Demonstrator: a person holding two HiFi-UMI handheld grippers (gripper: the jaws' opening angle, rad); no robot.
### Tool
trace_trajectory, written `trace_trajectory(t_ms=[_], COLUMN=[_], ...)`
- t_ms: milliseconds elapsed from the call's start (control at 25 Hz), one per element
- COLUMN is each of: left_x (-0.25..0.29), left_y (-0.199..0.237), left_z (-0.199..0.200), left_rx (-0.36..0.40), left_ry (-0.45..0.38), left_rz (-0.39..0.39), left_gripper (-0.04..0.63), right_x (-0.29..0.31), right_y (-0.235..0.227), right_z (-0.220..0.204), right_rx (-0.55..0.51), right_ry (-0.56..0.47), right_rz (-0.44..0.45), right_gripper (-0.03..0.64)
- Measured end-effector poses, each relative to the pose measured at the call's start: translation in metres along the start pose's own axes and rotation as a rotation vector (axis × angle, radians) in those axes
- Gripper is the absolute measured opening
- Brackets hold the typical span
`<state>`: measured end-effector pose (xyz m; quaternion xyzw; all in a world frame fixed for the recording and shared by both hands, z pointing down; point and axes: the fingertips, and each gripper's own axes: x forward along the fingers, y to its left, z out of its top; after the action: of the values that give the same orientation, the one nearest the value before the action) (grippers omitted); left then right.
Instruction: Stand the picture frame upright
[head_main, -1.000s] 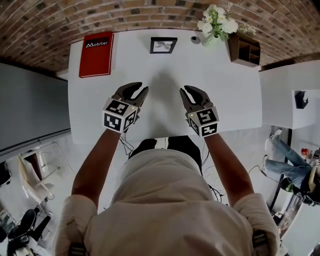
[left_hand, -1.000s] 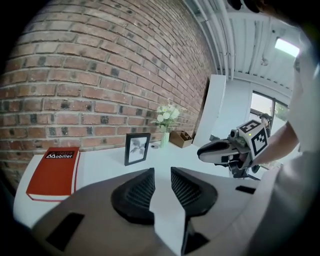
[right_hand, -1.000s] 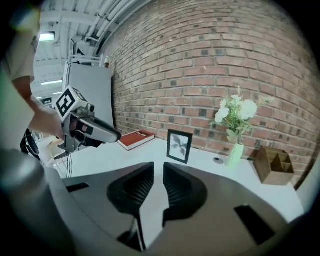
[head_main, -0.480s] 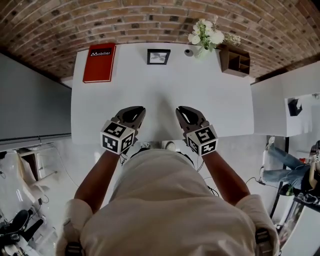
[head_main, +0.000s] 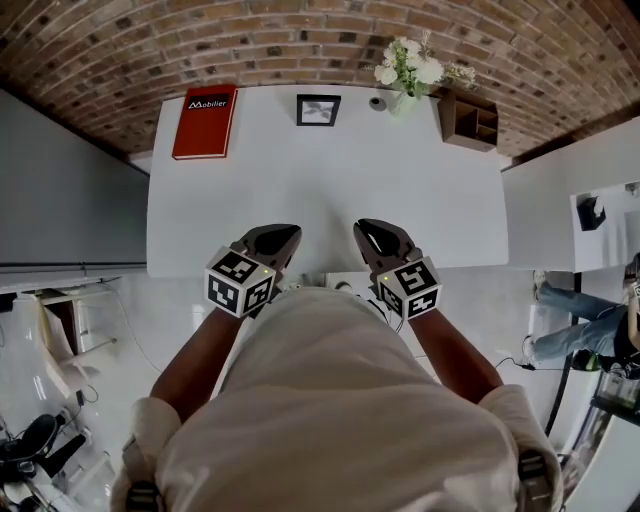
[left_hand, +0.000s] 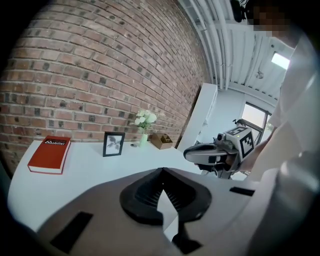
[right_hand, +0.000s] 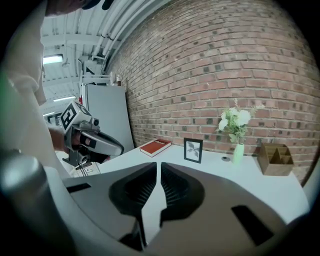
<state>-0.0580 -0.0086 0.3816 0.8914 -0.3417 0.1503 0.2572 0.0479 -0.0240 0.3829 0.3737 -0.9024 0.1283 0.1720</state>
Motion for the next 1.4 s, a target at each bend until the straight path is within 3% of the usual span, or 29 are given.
trace_trajectory(t_ms=[120, 560, 1400], left_x=[-0.005, -0.013, -0.015], left_y=[-0.007, -0.011, 0.023], left_z=[-0.002, 0.004, -0.001], left_rx=[0.019, 0.033, 0.006], left_ry=[0.001, -0.025, -0.023], left_rz=[-0.003, -0.04, -0.022], left_gripper=[-0.005, -0.005, -0.005], right_x=[-0.006, -0.012, 0.01], right_y=[0.004, 0.015, 0.016], right_z=[0.003, 0.005, 0.002], right_rx=[0.001, 0.024, 0.031], right_ry=[-0.011, -0.019, 0.012], right_rz=[0.001, 0.012, 0.012], right_gripper=[0.005, 0.005, 0.005])
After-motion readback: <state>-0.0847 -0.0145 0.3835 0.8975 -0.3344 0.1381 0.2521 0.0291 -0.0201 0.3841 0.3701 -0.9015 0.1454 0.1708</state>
